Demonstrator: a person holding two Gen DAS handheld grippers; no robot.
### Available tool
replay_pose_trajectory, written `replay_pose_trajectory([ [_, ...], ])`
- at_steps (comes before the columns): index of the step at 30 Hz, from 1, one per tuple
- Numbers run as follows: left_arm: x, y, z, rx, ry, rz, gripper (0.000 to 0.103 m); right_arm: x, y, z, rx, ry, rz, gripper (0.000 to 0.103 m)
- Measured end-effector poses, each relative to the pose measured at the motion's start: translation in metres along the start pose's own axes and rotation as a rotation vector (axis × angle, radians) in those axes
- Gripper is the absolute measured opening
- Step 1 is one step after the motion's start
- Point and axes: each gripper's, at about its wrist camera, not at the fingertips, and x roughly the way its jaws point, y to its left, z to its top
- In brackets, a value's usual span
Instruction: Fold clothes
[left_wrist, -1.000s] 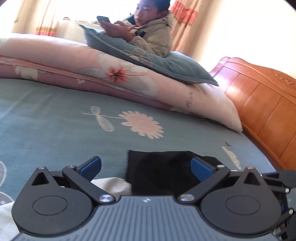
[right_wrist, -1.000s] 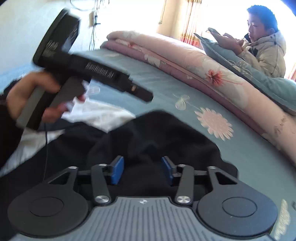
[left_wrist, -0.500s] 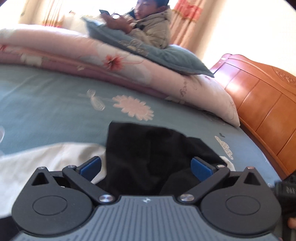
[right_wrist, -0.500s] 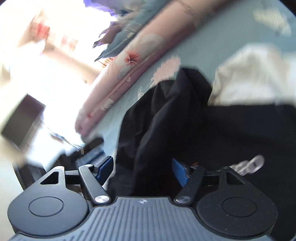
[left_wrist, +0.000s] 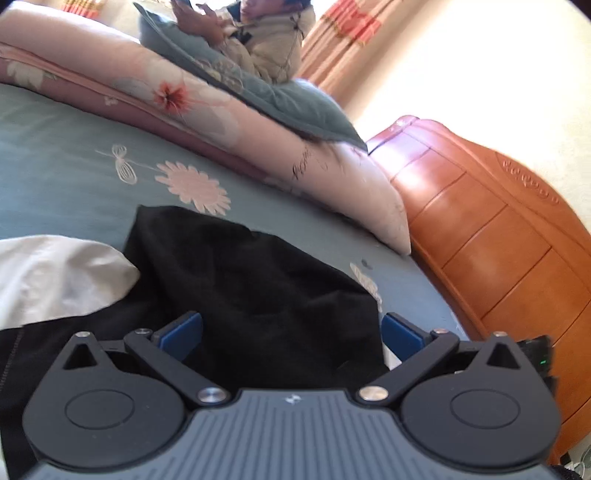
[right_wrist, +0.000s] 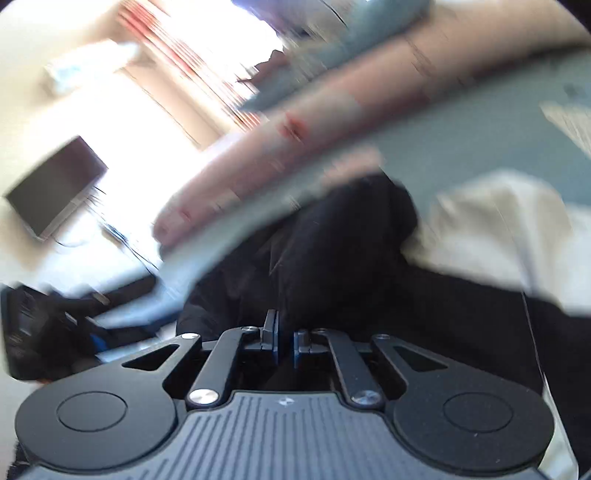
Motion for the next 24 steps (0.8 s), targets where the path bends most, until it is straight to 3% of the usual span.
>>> replay_pose_trajectory([
  [3,0.009,0.009,-0.009,-0.085,0.089,0.026,0.102,0.004,-0.017,-0.016,0.052,0.062,-0.006,0.019],
  [8,0.007,0.041,-0.030,-0.360,0.151,-0.004,0.101,-0.005,-0.026,-0.019,0.164,0.035,0.077,0.023],
  [12,0.023,0.049,-0.027,-0.523,0.178,-0.053,0.095,-0.007,-0.014,-0.015,0.185,0.027,0.076,0.028],
  [15,0.034,0.046,-0.026,-0.527,0.229,-0.022,0.076,-0.010,-0.002,-0.017,0.121,0.026,0.045,0.028],
  [17,0.039,0.044,-0.029,-0.504,0.260,0.019,0.055,-0.013,0.004,-0.020,0.088,0.031,0.029,0.028],
  [18,0.041,0.043,-0.030,-0.493,0.275,0.039,0.040,-0.014,0.006,-0.021,0.071,0.033,0.022,0.028],
  [21,0.042,0.043,-0.034,-0.470,0.281,0.062,0.019,-0.013,0.004,-0.025,0.094,0.071,0.040,0.029],
  [22,0.041,0.042,-0.034,-0.464,0.271,0.070,0.014,-0.011,0.001,-0.026,0.120,0.078,0.054,0.026],
  [24,0.036,0.040,-0.033,-0.465,0.220,0.066,0.010,-0.012,-0.005,-0.026,0.170,0.042,0.082,0.010],
])
